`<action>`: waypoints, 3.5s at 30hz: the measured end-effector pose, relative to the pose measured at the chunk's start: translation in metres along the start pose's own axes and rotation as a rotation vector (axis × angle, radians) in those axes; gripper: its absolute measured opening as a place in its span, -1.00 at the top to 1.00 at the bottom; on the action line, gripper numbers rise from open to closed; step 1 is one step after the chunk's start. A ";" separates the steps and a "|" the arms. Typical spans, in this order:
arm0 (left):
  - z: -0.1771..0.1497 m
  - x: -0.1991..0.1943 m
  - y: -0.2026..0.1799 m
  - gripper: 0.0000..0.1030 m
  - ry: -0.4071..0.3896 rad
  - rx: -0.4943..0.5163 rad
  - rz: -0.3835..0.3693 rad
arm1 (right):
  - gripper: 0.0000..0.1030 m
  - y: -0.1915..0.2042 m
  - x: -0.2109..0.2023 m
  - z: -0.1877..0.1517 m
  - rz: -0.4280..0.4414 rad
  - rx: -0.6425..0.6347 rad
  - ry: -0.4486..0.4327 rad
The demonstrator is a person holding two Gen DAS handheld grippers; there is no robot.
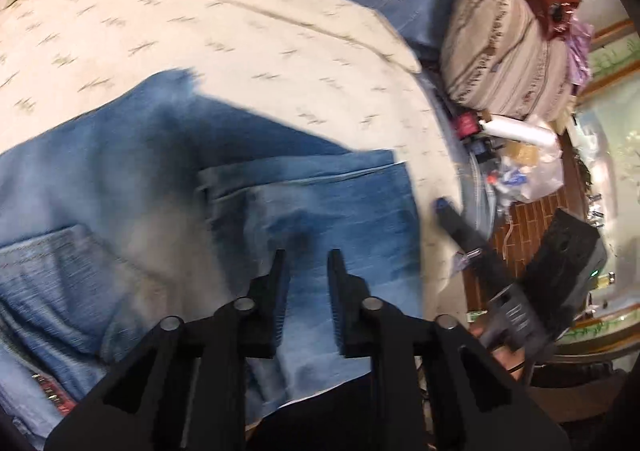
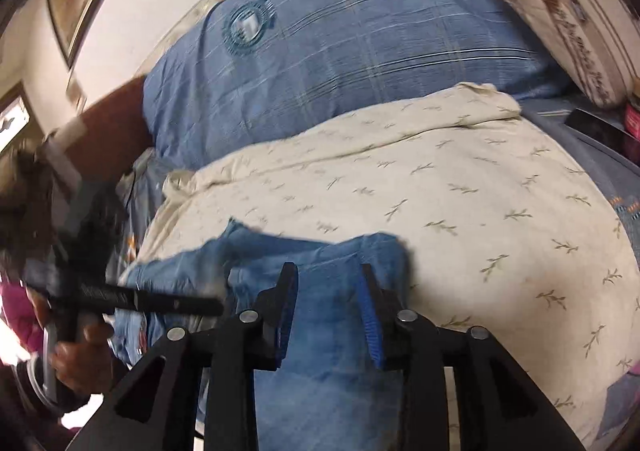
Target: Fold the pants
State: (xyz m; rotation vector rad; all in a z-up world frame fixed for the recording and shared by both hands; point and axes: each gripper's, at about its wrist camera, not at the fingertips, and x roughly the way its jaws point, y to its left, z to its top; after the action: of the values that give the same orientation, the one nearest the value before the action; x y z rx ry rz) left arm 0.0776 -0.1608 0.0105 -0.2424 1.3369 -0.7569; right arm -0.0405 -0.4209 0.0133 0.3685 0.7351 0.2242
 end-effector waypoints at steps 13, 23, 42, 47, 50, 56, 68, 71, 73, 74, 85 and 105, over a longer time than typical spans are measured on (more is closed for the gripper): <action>-0.059 0.025 0.018 0.27 0.101 -0.024 -0.072 | 0.45 0.051 0.064 0.031 0.100 -0.240 0.254; -0.078 0.025 0.014 0.29 0.054 0.007 -0.026 | 0.96 0.107 0.122 0.005 -0.003 -0.602 0.440; -0.052 0.004 0.004 0.26 0.008 0.030 -0.020 | 0.60 0.008 0.017 -0.001 0.049 -0.042 0.199; -0.055 0.009 0.011 0.04 -0.014 0.038 0.033 | 0.38 0.009 -0.024 -0.035 0.031 -0.007 0.160; -0.063 0.014 0.011 0.04 -0.039 0.079 0.054 | 0.42 0.001 -0.014 -0.069 -0.050 0.004 0.217; -0.058 -0.025 0.033 0.04 -0.050 0.035 0.021 | 0.26 0.035 -0.026 -0.062 -0.082 0.000 0.106; -0.085 -0.166 0.204 -0.16 -0.326 -0.338 0.003 | -0.01 0.240 0.044 -0.095 0.145 -0.484 0.140; -0.095 -0.161 0.230 -0.16 -0.310 -0.412 -0.015 | -0.10 0.290 0.065 -0.116 0.182 -0.625 0.180; -0.099 -0.156 0.246 -0.16 -0.292 -0.443 -0.024 | -0.17 0.317 0.077 -0.131 0.184 -0.719 0.195; -0.098 -0.152 0.250 -0.16 -0.283 -0.452 -0.036 | -0.18 0.326 0.082 -0.137 0.178 -0.762 0.196; -0.072 -0.130 0.255 -0.36 -0.170 -0.384 -0.126 | -0.22 0.372 0.141 -0.182 -0.064 -1.047 0.129; -0.066 -0.151 0.228 0.57 -0.155 -0.360 -0.066 | -0.05 0.354 0.120 -0.162 0.030 -0.811 0.078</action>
State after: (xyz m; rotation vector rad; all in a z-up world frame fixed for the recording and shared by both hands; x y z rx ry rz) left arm 0.0907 0.1188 -0.0173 -0.6214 1.3151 -0.5359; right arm -0.0900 -0.0186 -0.0277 -0.4020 0.6563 0.5407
